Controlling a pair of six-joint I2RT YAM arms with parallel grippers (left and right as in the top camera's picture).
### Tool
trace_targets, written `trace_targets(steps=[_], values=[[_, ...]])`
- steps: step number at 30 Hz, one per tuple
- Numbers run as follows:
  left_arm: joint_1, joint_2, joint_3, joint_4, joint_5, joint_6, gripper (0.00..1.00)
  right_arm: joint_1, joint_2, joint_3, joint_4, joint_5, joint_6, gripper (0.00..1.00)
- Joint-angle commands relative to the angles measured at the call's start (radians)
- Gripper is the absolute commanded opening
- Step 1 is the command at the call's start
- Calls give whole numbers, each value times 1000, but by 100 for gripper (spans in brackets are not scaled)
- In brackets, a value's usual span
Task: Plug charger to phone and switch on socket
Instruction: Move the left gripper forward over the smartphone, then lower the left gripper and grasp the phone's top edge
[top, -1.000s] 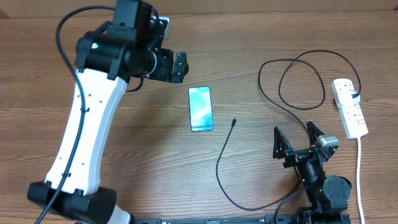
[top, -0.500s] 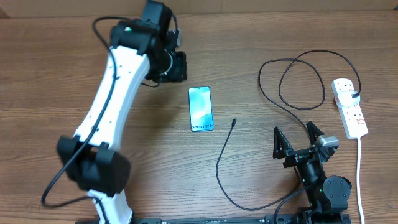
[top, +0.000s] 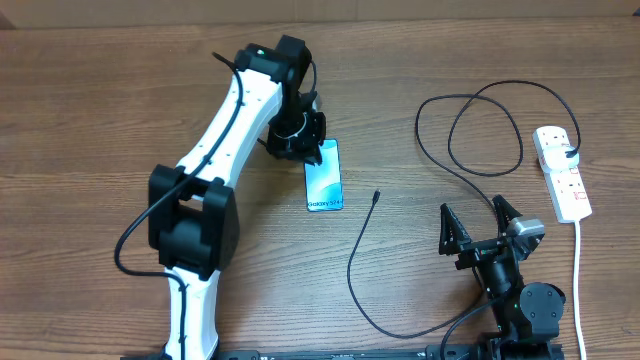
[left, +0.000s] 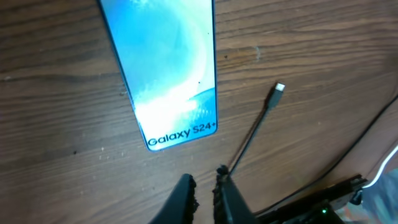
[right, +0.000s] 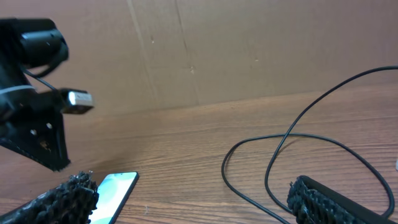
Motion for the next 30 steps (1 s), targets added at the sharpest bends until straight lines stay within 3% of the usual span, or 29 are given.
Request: trace_targets(steps=[1,2,5,7,16,30], values=[[-19,36,20,20,10,-11,16,7,-11,-11,5,6,-5,100],[-24,42,20,31,-8,-11,25,7,-11,-11,5,6,-5,100],[-37,53,20,57,-84,-37,84,7,-11,-11,5,6,-5,100],[-49,55,20,70,-154,-77,100,7,-11,-11,5,6,-5,100],[-111,55,18,140,-350,-171,100,7,-11,-11,5,6,-5,100],[-134,104,18,166,-371,-254,99,7,-10,-11,5,6,-5,100]])
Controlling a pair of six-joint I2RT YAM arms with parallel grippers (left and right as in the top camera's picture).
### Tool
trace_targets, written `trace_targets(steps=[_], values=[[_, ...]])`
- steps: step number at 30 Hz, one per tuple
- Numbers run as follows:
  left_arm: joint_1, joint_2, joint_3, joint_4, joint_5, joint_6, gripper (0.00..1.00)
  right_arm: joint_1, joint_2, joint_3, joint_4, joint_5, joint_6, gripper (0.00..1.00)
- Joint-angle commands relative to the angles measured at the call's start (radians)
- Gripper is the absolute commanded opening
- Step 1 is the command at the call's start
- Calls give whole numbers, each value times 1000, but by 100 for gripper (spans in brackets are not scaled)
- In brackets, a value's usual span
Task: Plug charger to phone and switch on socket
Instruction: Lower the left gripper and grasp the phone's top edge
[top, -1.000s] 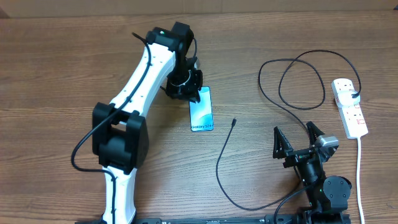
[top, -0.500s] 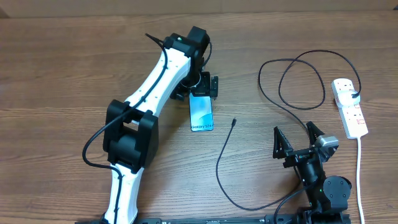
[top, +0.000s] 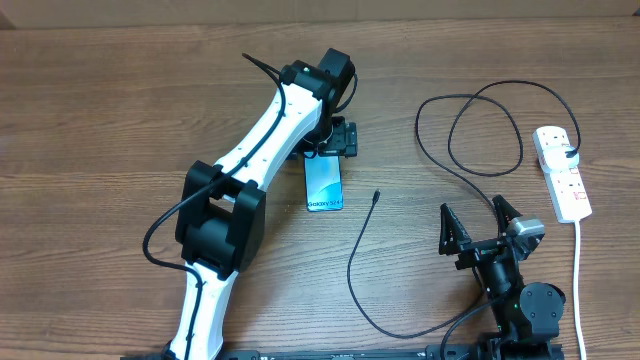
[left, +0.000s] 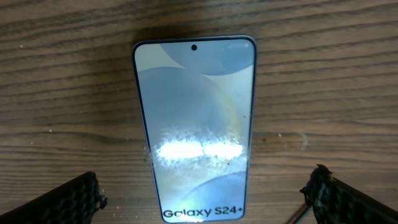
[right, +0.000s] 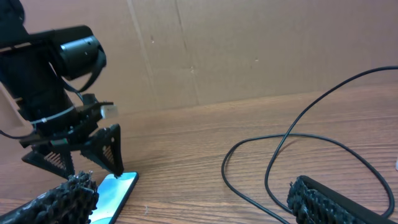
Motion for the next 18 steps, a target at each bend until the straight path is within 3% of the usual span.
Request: trace_targets(steps=[1,9,14,18], values=[[-5,48,18,4,-21,-33,100,7,-10,-11,5,5,-5,100],[-7,99,18,26,-20,-73,100,7,-10,-11,5,5,-5,100],[-8,103,18,50,-15,-72,87,7,-10,-11,5,5,-5,100],[-8,104,18,48,-13,-72,87,7,-10,-11,5,5,-5,100]])
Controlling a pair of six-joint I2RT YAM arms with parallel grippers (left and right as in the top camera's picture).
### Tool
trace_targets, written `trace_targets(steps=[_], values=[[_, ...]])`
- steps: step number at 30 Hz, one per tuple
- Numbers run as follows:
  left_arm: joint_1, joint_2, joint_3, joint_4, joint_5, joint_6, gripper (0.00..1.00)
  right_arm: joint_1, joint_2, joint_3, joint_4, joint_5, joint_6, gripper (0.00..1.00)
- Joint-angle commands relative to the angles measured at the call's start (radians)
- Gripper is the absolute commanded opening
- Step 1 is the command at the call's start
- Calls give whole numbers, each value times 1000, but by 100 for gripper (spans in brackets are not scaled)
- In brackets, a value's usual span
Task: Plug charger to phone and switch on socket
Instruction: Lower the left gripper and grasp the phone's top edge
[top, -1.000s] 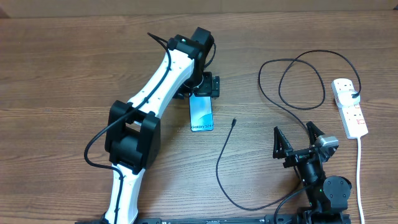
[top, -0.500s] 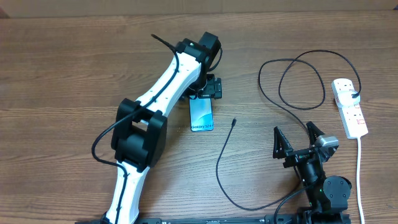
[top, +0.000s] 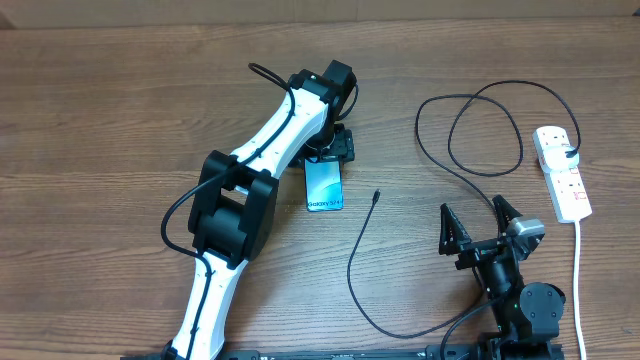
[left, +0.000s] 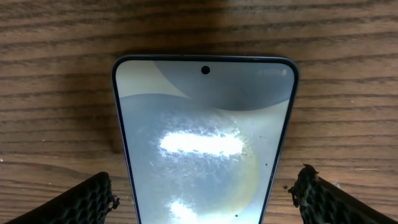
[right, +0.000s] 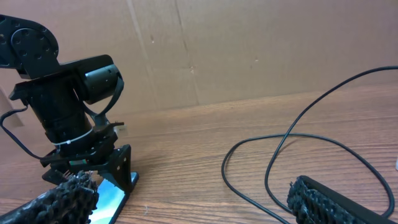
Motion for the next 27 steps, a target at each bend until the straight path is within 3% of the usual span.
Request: trace_targets(steps=[1,10,15,27], values=[[-8,10,16,1,-6,-10,87,7,-10,-11,5,6,-5,100],[-7,10,-64,32,-6,-10,87,7,-10,-11,5,6,-5,100],[-7,10,-131,86,-6,-10,81,7,-10,-11,5,6,-5,100],[-5,10,-138,91,-6,-8,78,7,-10,-11,5,6,-5,100]])
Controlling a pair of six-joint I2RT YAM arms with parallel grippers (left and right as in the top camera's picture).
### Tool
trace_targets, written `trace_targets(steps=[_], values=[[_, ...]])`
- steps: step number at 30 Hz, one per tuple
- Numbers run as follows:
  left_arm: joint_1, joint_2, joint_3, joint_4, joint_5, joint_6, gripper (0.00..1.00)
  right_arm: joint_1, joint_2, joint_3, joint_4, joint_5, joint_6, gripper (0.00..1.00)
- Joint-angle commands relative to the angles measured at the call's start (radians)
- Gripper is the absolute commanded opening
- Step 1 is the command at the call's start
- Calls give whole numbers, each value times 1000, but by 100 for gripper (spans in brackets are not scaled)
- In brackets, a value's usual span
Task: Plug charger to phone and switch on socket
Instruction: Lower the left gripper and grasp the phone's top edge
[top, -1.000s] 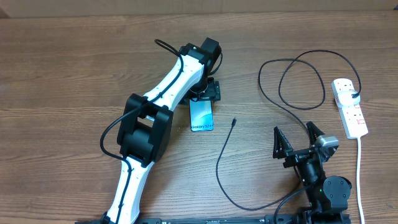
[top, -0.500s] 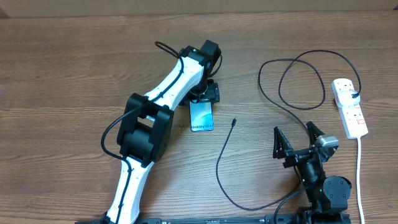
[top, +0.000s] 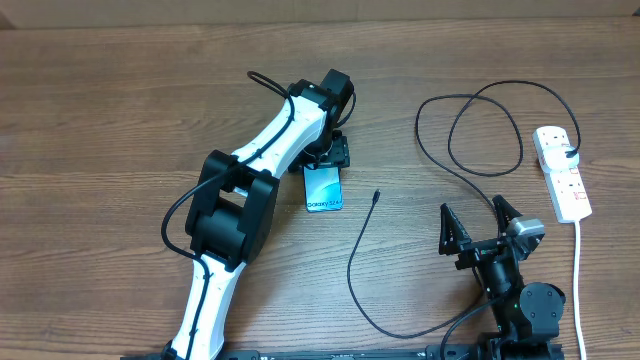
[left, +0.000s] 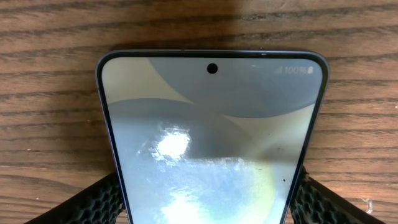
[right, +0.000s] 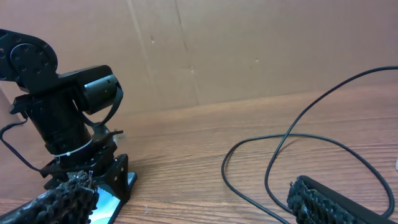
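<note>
The phone (top: 323, 190) lies face up on the table, screen lit; in the left wrist view the phone (left: 211, 124) fills most of the frame. My left gripper (top: 326, 155) is down over its top end and open. Its fingers (left: 93, 202) stand close beside the phone's two long edges. The black charger cable's plug tip (top: 376, 196) lies loose to the right of the phone. Its cable (top: 470, 130) loops to the white socket strip (top: 562, 172) at the right edge. My right gripper (top: 478, 225) rests open near the front, holding nothing.
The left arm (top: 265, 150) stretches across the table's middle. In the right wrist view the cable loop (right: 280, 162) lies ahead, and a cardboard wall (right: 249, 50) stands behind the table. The white lead (top: 579, 280) runs from the strip to the front edge.
My left gripper has come lower over the phone's top end, so the phone looks larger and its edges now sit right beside the fingers. The right arm, cable and strip have not moved.
My left gripper was shut to the left of the phone's top end. Then it stood open above the phone, then lower over its top half. Now it straddles the phone's top end closely. The right gripper has stayed open and still.
</note>
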Motion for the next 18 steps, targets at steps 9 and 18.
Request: trace_targets(steps=[9,18], values=[[-1,28,-27,1,28,29,66,7,-10,-11,5,6,-5,100],[21,28,42,-17,118,47,62,7,-10,-11,1,51,-20,100]])
